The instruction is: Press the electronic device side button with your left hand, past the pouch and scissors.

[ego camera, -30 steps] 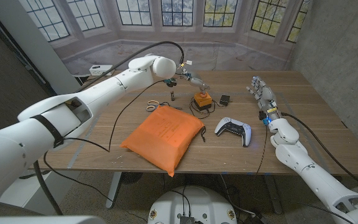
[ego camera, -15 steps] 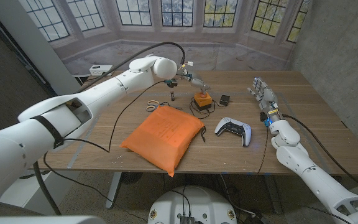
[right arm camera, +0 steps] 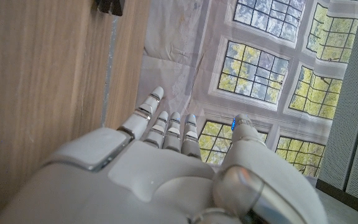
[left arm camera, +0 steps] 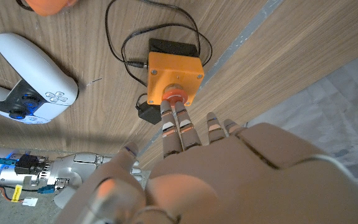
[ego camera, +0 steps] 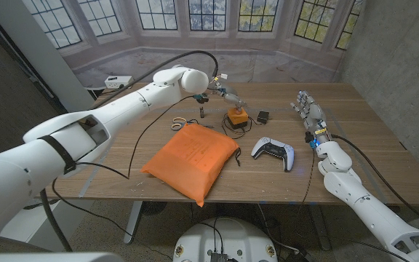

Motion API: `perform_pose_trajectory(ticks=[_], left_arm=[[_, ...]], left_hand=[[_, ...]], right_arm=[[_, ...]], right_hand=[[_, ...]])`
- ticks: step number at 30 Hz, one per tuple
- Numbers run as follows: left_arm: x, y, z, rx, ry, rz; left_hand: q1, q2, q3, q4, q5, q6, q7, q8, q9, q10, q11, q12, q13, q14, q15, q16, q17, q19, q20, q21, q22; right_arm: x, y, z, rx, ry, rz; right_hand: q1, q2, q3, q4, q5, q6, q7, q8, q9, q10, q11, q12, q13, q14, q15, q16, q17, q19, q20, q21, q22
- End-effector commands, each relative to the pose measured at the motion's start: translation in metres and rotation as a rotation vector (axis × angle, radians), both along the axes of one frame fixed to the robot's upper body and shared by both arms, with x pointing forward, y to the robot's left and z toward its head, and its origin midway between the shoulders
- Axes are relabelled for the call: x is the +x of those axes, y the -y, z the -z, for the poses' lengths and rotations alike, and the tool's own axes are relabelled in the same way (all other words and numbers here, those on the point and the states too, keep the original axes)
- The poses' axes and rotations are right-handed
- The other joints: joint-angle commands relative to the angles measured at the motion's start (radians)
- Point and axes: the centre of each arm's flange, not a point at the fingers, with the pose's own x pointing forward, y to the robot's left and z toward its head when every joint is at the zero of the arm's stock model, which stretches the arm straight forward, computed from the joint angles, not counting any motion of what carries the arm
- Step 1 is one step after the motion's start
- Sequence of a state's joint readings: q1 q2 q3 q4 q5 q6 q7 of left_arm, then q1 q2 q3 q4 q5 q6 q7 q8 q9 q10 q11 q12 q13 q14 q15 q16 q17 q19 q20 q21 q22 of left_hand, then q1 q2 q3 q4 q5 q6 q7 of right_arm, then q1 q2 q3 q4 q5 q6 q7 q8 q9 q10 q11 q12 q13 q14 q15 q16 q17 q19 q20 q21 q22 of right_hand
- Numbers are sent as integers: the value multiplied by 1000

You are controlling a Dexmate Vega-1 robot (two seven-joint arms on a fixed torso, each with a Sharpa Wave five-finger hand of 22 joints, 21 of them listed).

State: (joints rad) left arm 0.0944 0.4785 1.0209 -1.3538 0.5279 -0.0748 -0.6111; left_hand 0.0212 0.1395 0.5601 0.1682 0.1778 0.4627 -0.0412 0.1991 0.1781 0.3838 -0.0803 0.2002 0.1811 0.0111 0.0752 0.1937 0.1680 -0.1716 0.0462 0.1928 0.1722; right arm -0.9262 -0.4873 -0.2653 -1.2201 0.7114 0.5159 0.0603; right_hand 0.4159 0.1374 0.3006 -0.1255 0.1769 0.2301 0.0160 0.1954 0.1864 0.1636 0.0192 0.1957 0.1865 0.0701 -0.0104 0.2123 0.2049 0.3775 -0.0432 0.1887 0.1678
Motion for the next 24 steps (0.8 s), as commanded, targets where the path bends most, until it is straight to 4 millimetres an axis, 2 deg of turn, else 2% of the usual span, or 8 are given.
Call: perform_pose_trajectory(ticks=[1,15,24], left_arm=[[4,2,4,15,-6,-8],[7,0,9,0,-36,-9],[13,-1,20,5,-78,-26]], left_hand=[[-7,1,5,1,3,8,-3,-1,2,-1,-2,0,3,8,2,-4,2,-56,-4,8,3],[-7,0,6,1,3,13,-2,-1,2,4,-4,1,3,15,1,-4,2,-50,-4,9,3],[-7,0,7,1,3,20,1,-1,3,10,-6,3,3,20,1,-4,2,-39,-5,11,3]], right_arm=[[0,2,3,6,-4,1],[1,1,1,-1,-7,0],[-1,1,4,0,-13,0]], right_hand=[[3,7,-2,3,4,-1,3,-3,0,-1,4,-2,3,0,1,0,0,-1,2,3,2],[3,8,-3,2,4,-1,2,-3,0,-3,3,-3,3,0,0,-1,0,-3,2,3,2],[3,8,-5,1,5,0,4,-2,0,-2,5,-2,3,1,2,0,0,-1,4,4,2]])
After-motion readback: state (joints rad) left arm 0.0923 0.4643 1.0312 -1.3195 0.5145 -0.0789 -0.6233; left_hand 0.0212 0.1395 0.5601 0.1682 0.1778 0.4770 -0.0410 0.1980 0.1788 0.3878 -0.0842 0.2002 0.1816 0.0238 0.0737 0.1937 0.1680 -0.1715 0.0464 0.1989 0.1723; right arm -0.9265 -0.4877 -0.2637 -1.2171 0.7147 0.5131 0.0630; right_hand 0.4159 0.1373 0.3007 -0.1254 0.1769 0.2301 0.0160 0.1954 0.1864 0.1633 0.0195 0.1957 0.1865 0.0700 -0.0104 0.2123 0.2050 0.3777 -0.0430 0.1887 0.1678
